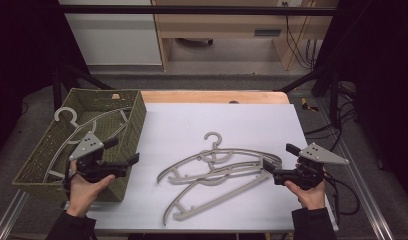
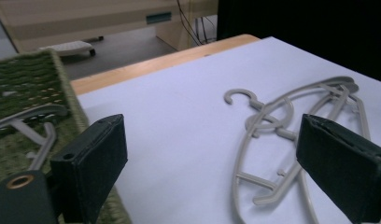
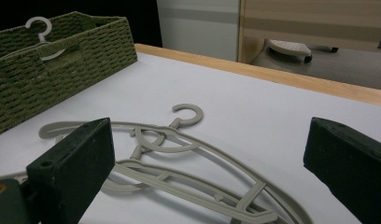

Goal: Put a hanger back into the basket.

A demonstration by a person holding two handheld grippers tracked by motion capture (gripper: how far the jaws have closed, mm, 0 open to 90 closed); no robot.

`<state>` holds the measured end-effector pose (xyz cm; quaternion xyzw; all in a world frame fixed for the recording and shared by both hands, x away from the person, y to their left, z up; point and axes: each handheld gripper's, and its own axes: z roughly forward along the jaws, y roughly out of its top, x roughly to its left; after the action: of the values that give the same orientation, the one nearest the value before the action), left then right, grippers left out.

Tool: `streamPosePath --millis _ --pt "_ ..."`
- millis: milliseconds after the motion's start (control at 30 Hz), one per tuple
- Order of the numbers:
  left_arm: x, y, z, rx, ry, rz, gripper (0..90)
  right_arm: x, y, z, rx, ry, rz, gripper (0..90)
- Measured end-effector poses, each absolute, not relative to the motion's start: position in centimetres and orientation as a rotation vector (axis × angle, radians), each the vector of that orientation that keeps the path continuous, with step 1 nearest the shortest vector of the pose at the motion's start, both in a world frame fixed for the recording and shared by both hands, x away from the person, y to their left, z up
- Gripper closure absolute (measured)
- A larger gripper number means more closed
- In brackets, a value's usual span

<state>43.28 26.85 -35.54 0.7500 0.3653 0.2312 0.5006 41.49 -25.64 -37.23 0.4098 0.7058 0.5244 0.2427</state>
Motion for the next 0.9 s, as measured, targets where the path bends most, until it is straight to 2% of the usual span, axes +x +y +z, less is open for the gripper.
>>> streamPosePath --millis 433,900 --pt "45.0 20.7 -35.9 1.926 0.789 0.490 10.1 41.4 -25.6 -37.2 1.115 1.940 1.435 2.2" --pt "49.6 15.7 -39.3 2.126 0.801 0.436 17.3 41.4 -25.5 -37.2 1.109 1.942 1.441 2.2"
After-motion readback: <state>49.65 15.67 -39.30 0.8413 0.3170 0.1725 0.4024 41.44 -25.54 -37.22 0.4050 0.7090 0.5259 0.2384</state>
